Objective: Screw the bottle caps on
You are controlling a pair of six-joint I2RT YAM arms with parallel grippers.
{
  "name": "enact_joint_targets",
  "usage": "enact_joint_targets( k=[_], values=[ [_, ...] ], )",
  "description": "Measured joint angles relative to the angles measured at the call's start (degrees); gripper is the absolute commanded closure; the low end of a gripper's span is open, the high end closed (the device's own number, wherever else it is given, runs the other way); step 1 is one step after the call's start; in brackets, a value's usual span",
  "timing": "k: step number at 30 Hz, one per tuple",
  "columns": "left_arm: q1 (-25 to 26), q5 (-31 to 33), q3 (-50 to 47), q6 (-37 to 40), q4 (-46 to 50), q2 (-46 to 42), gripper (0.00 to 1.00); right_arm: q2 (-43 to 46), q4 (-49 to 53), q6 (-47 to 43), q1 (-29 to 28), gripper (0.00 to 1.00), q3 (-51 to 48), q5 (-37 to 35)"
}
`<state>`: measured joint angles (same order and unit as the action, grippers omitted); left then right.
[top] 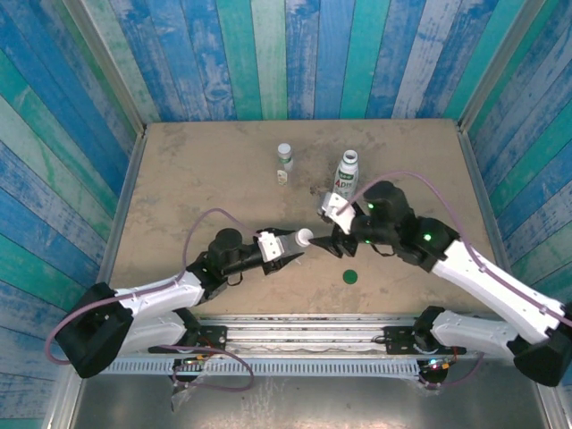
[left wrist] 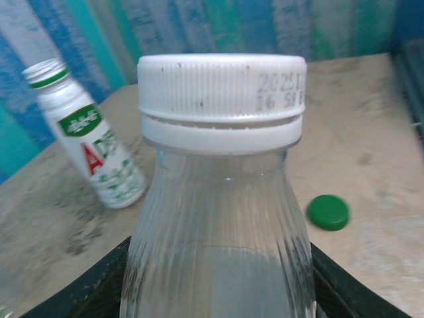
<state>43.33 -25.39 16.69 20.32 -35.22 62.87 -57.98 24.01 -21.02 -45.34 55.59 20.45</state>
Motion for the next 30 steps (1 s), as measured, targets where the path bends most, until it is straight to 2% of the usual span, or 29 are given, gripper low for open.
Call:
enact_joint_targets(
  k=[6,11,14,17,21,26,30],
  values=[
    [-0.26,-13.86,3.98,-2.1,0.61,0.0,0.51,2.36,2.19,-14.23,0.5,0.35,-0.07,9.22],
    [-0.26,-19.67,5.79,-2.64,0.81,0.0,0.51,-0.63,4.44,-18.53,0.59,0.42,0.92,13.49],
    [-0.33,-20.9,5.86,-2.82,1.03,0.0,0.51,-1.64,5.29,-19.58,0.59,0.44,1.33,14.8],
    [-0.33,-21.57,5.86,-2.82,1.27,0.0,0.51,-1.86,5.51,-20.31,0.59,0.4,1.42,15.91],
    [-0.33,-21.94,5.86,-2.82,1.62,0.0,0.51,-1.86,5.05,-20.48,0.59,0.4,1.42,17.57],
    [-0.33,-21.9,5.86,-2.8,2.45,0.0,0.51,-1.95,4.44,-20.44,0.59,0.45,1.42,19.32],
    [-0.33,-21.9,5.86,-2.71,3.1,0.02,0.51,-2.73,4.09,-20.37,0.59,0.53,1.42,20.39]
  ],
)
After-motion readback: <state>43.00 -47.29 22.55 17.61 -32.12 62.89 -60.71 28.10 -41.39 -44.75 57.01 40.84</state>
